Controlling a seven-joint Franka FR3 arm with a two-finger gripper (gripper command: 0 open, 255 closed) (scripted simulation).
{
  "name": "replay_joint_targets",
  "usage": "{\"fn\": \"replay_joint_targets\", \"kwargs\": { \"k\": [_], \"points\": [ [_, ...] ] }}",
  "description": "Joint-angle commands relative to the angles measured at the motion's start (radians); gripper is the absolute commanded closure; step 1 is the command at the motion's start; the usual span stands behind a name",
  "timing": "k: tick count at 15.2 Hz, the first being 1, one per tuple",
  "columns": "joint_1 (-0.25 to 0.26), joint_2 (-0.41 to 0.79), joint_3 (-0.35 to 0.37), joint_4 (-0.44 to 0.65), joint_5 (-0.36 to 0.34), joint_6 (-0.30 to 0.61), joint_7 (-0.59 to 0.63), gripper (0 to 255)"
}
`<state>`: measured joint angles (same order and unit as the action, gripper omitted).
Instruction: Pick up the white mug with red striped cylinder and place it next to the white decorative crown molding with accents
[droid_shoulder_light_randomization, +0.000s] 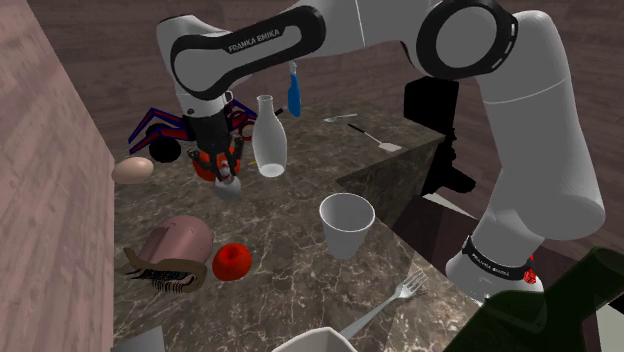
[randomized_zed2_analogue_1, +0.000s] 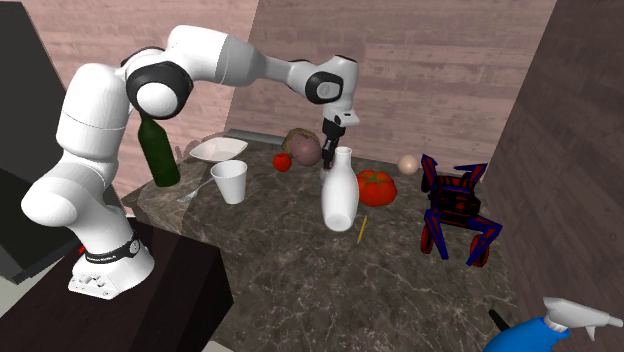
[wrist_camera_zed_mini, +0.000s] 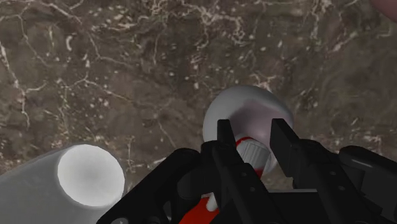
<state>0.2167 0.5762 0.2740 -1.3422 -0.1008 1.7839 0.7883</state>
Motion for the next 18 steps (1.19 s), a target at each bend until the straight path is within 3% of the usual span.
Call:
{"fn": "replay_joint_targets", "kwargs": {
  "k": [1,18],
  "points": [
    [0.001,-0.006,0.001,0.017,0.002,-0.023,0.0,255],
    [0.021,0.0,0.005,0.257,0.003,-0.255,0.0,255]
  ]
}}
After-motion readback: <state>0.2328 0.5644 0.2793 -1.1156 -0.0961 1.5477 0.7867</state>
